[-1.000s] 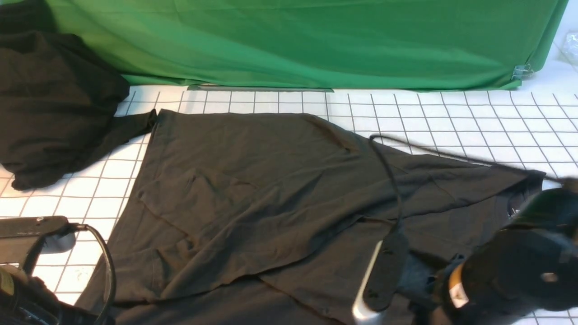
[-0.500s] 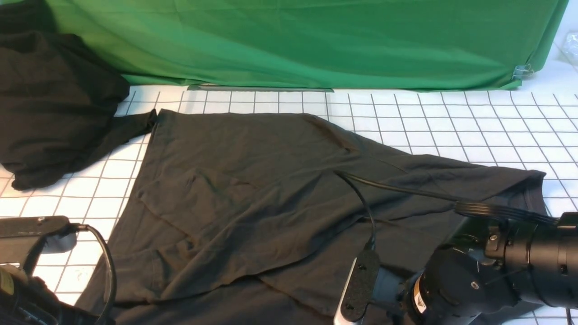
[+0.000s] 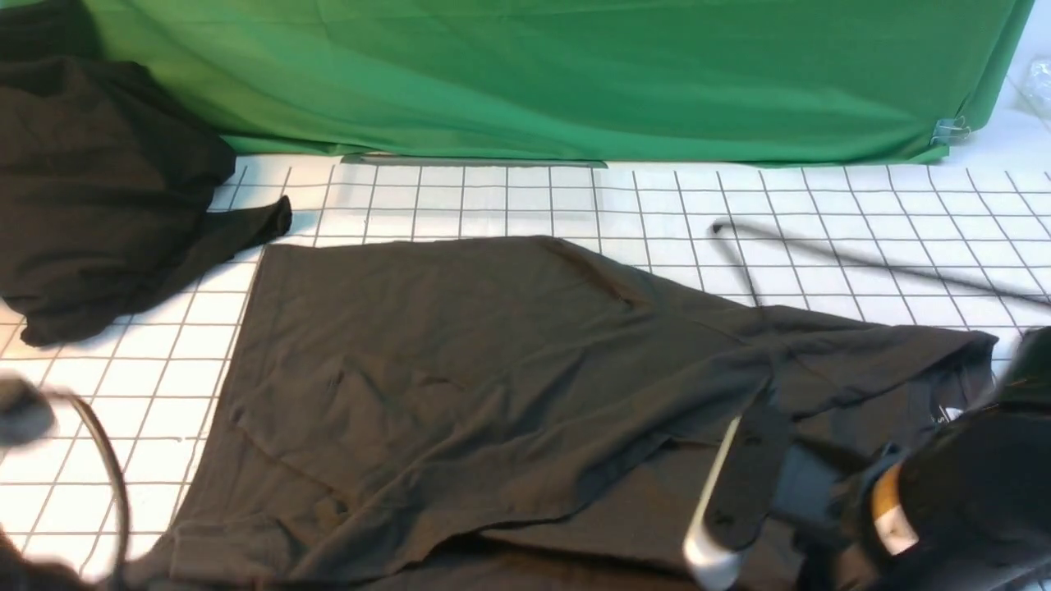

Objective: Fold a long-sleeved shirt over a white checkered tablecloth.
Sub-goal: 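Fold the black garment in half by bringing its near edge over to the far edge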

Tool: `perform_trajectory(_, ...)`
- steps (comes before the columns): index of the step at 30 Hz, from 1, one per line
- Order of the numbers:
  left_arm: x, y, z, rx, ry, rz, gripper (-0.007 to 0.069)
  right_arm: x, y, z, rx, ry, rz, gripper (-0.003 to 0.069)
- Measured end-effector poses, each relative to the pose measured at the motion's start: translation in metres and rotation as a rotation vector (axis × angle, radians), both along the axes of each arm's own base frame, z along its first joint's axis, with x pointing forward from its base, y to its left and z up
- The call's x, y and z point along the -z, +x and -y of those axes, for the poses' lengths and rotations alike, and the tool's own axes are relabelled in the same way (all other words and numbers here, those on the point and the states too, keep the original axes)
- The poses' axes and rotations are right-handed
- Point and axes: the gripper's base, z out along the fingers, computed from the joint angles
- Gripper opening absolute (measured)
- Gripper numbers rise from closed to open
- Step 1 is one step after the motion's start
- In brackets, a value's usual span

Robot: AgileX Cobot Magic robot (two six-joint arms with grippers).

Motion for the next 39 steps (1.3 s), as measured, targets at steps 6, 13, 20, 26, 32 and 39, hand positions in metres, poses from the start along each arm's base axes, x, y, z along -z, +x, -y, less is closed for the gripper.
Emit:
perform_trajectory(6,-0.033,0.049,0.006,-0.021,0.046,0.123,0.0022,-0.037,0.037,0.008,0.081,0.065,0.098,0.0029)
perform_trajectory(13,-0.040,0.159,0.013,-0.066,0.092,0.144,0.0022,-0.050,0.114,0.009,0.152,0.063,0.162,0.0029)
perform_trajectory(20,-0.035,0.254,-0.003,-0.109,0.118,0.160,0.0022,-0.043,0.190,-0.003,0.186,0.090,0.244,0.0029)
perform_trajectory(26,-0.002,0.318,-0.013,-0.140,0.131,0.138,0.0022,-0.016,0.249,-0.020,0.198,0.105,0.291,0.0029)
perform_trajectory(32,0.041,0.348,-0.013,-0.130,0.152,0.108,0.0024,0.025,0.275,-0.031,0.198,0.110,0.307,0.0050)
perform_trajectory(39,0.065,0.365,-0.012,-0.109,0.163,0.162,0.0129,0.041,0.286,-0.036,0.226,0.154,0.363,0.0269)
